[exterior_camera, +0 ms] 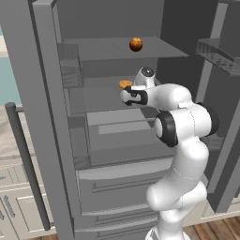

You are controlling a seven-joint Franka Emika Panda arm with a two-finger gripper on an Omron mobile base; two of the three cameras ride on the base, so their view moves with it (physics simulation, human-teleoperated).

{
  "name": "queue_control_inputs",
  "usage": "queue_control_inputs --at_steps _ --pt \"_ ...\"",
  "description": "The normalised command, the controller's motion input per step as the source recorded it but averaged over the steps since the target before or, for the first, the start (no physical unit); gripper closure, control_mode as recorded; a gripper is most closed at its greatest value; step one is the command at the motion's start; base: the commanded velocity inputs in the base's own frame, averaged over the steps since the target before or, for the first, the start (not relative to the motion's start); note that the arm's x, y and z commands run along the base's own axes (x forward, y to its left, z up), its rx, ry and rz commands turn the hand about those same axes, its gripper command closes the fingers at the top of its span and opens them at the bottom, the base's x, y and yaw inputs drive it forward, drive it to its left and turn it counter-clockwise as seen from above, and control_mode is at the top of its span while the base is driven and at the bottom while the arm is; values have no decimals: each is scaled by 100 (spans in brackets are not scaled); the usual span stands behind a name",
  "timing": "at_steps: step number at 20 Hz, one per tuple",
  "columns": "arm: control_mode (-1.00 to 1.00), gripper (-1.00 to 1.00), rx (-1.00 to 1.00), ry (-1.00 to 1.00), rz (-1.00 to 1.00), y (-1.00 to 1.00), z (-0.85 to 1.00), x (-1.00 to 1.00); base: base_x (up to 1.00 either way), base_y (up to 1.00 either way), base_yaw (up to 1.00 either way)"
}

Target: Pick up the kiwi and orange from the fridge and place one fruit on each plate on the dining counter.

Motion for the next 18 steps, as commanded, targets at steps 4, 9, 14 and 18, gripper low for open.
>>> queue_control_inputs --at_steps 4,9,14,18 --pt "-100 -100 0 0 0 0 -18 0 0 0 0" --pt "-100 -100 0 0 0 0 -25 -4 0 0 0" --pt "-100 -100 0 0 0 0 -26 -2 0 0 0" --pt "-100 100 -1 1 0 1 -29 0 0 0 0"
